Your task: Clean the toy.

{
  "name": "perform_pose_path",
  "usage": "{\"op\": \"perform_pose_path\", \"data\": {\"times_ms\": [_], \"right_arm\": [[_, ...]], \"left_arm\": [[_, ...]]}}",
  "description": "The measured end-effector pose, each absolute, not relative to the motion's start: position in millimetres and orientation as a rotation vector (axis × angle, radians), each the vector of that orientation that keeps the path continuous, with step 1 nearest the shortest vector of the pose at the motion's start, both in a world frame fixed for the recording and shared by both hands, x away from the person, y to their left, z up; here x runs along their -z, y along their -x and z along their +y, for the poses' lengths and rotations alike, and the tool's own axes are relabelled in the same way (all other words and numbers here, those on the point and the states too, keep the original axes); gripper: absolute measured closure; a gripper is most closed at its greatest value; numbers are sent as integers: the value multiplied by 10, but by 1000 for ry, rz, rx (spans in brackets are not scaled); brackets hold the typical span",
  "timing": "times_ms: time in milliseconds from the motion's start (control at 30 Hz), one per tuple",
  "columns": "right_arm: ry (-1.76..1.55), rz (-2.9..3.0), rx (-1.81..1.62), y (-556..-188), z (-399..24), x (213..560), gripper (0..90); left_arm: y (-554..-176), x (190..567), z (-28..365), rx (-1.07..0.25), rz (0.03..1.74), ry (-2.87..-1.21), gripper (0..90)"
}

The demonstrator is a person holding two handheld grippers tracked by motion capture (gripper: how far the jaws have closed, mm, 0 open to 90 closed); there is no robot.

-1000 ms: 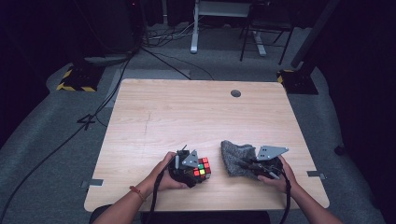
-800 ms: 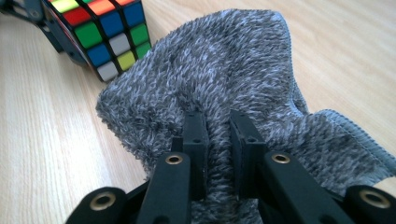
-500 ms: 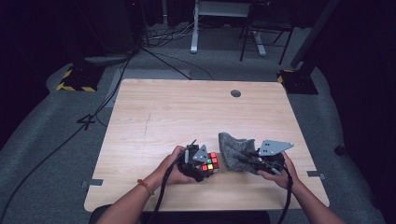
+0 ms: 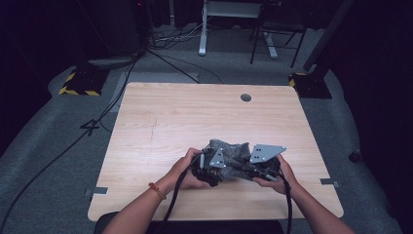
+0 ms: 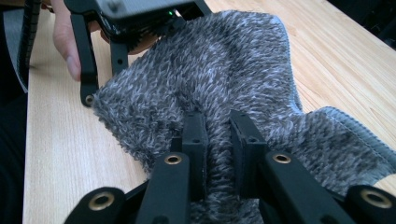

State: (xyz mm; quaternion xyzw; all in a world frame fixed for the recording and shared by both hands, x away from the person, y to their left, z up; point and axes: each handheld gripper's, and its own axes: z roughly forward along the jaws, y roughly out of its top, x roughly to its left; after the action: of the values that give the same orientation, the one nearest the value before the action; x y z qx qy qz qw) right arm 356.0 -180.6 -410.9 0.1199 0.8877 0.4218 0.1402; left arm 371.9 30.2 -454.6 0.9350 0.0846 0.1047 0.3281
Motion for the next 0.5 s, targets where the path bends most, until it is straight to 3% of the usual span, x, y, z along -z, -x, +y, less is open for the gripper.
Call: {"op": "perform_pose_path", "data": {"times_ms": [233, 500], "right_arm": [[-282, 2559, -1109, -3526, -1528, 4108, 777], [-330, 2553, -1104, -3574, -1708, 4159, 778]], "left_arm": [[-3717, 4580, 275, -283, 224, -2483, 338], [-3708, 4578, 336, -269, 227, -2477, 339]]}}
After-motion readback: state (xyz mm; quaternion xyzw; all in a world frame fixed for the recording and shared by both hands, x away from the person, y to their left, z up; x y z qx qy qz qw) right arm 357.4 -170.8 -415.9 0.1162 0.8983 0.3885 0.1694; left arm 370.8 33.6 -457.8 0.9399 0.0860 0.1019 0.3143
